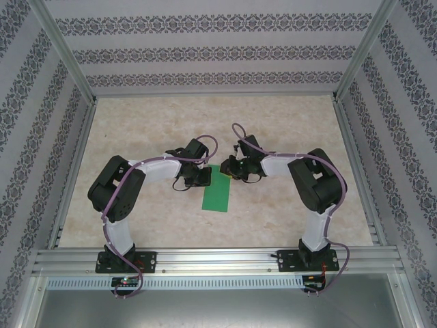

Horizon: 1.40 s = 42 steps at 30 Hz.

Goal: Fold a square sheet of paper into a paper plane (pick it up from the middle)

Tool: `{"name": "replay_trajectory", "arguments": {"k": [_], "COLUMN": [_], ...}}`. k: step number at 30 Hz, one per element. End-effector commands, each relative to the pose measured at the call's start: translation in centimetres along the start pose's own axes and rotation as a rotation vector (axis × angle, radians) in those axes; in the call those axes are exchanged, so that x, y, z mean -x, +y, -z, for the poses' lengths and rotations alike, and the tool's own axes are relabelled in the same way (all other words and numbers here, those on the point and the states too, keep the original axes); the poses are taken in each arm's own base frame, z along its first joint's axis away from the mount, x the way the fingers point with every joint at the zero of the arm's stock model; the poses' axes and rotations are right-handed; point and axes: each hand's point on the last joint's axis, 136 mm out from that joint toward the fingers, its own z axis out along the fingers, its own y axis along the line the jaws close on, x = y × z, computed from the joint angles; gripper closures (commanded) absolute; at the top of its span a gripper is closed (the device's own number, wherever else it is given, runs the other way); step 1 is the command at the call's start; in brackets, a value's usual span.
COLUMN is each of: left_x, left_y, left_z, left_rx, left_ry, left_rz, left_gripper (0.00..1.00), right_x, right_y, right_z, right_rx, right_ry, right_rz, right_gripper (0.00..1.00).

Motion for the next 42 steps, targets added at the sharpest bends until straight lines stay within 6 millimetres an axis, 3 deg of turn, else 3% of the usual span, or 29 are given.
{"name": "replay_trajectory", "arguments": {"k": [1, 5, 8, 13, 17, 21, 28, 30, 37, 42], "left_x": [-1.5, -1.5, -1.6, -1.5, -1.5, -1.4, -1.5, -1.4, -1.4, -1.4], "left_y": [1.6, 1.7, 1.7, 1.5, 1.5, 1.4, 1.4, 1.3, 1.2, 0.6], "left_z": [-0.7, -0.6, -0.6, -0.6, -0.7, -0.6, -0.6, -0.5, -0.5, -0.3], "left_rx": [0.084, 0.092, 0.09, 0.084, 0.083, 0.081, 0.08, 0.078, 0.071, 0.044], "left_ry": [0.059, 0.059, 0.061, 0.06, 0.062, 0.06, 0.063, 0.061, 0.06, 0.056], "left_rz": [-0.01, -0.012, -0.01, -0.011, -0.01, -0.011, -0.012, -0.011, -0.012, -0.005], "left_gripper": [1.0, 1.0, 1.0, 1.0, 1.0, 1.0, 1.0, 1.0, 1.0, 1.0], "right_x": [0.5, 1.9, 2.7, 2.8, 2.0, 2.1, 4.3, 4.5, 3.5, 3.5], "right_y": [-0.7, 1.8, 2.4, 1.3, -0.8, -1.9, 2.3, 2.7, 0.0, -1.1], "right_z": [0.1, 2.1, 2.7, 1.4, -0.2, -0.3, 2.2, 2.2, -0.3, -0.8], "right_rx": [-0.031, -0.003, 0.02, 0.021, -0.04, -0.087, 0.01, 0.032, 0.023, 0.005], "right_ry": [-0.005, -0.039, -0.051, -0.025, 0.023, 0.024, -0.045, -0.047, -0.017, -0.011], "right_rz": [-0.003, 0.032, 0.036, 0.004, -0.041, -0.048, 0.025, 0.025, -0.046, -0.062], "right_gripper": [0.76, 0.75, 0.75, 0.75, 0.75, 0.75, 0.75, 0.75, 0.75, 0.75]}}
